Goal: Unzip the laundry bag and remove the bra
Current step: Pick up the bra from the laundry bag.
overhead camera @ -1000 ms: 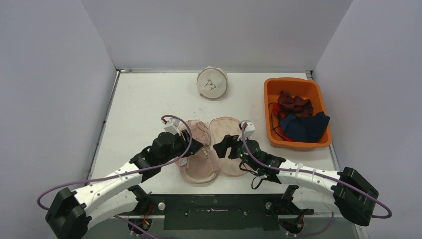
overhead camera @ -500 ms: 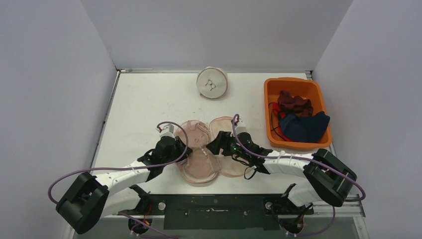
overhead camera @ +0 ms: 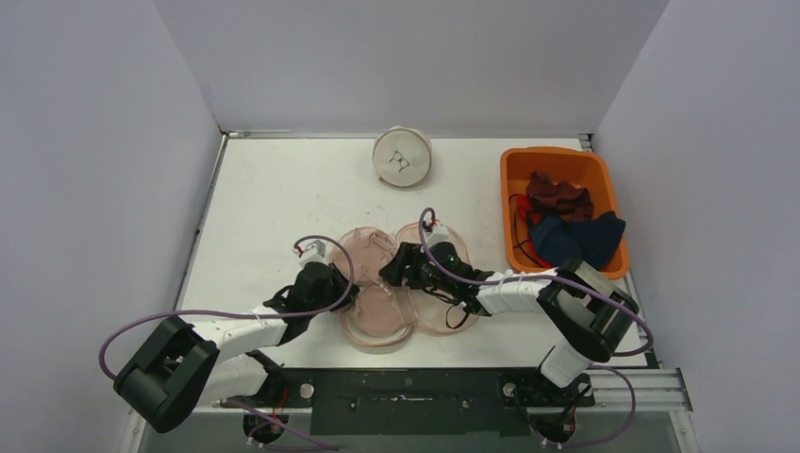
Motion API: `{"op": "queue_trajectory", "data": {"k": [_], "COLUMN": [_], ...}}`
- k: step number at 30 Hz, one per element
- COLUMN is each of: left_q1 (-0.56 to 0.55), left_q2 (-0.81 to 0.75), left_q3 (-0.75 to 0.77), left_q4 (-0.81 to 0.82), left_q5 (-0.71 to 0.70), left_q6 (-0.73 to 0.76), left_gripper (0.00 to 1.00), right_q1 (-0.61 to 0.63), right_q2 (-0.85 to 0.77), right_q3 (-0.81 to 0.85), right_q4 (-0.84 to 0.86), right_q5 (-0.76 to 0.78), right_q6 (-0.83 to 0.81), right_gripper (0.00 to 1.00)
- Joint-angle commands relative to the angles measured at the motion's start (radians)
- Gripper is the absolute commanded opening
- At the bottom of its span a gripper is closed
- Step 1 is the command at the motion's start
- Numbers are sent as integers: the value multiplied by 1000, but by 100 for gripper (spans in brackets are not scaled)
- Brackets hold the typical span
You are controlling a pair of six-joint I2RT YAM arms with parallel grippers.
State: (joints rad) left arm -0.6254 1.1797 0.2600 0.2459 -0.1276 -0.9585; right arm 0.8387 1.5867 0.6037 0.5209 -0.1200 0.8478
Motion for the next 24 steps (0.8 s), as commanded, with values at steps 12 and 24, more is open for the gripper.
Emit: {"op": "queue_trajectory", "data": {"k": [12,24], "left_q1": [9,9], "left_q2": [60,43], "left_q3": [-28,-35], "left_q4": [115,124], "left_q5": [19,34], "left_q6": [10,19], "left_gripper": [14,13], "right_q1": [16,33], "right_q2": [140,140], "right_q3": [128,160], "right_q4": [23,-92], "right_q5": [-55,8], "right_q6": [3,-27], "right_gripper": [61,76]}}
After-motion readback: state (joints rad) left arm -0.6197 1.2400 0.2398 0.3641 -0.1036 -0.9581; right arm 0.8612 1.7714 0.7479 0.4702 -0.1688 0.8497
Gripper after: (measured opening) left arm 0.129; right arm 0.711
